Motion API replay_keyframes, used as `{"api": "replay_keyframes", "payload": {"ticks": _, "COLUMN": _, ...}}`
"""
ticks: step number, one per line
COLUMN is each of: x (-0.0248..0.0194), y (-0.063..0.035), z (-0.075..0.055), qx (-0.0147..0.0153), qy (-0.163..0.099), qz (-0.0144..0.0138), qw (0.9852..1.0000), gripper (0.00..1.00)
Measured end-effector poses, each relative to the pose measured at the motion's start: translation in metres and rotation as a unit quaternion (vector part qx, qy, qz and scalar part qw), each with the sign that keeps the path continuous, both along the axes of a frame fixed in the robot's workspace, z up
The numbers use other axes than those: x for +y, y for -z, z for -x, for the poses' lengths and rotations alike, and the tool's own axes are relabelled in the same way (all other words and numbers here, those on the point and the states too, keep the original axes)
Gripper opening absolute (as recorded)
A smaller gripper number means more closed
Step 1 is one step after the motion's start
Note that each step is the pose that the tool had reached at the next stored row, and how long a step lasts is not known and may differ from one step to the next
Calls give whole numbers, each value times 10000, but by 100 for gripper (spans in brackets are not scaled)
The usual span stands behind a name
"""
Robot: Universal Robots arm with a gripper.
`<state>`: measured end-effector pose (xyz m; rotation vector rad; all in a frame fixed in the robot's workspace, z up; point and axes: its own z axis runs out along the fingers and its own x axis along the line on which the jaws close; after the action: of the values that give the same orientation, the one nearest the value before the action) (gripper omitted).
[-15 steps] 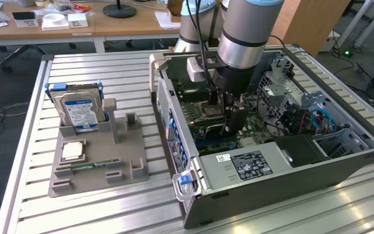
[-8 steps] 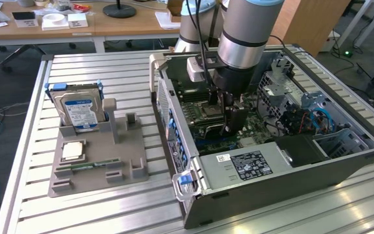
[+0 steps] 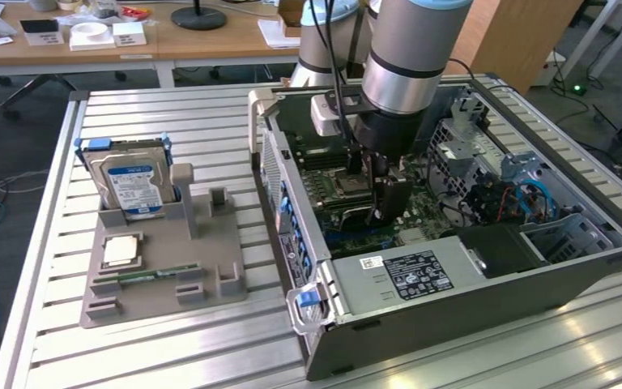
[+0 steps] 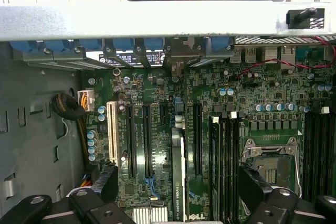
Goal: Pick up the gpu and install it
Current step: 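Insert the gpu into the slot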
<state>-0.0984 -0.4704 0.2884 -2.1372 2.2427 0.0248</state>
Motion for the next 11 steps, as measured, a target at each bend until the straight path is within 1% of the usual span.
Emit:
{"api": "replay_keyframes", "payload": {"ticks": 3, "x": 0, "y": 1, "z": 0, "qx": 0, "qy": 0, "qz": 1, "qw": 10000, "gripper": 99}}
{"api": "replay_keyframes", "payload": {"ticks": 11, "x": 0, "y": 98, "z": 0, "qx": 0, "qy": 0, "qz": 0, "qw": 10000, "gripper": 99}}
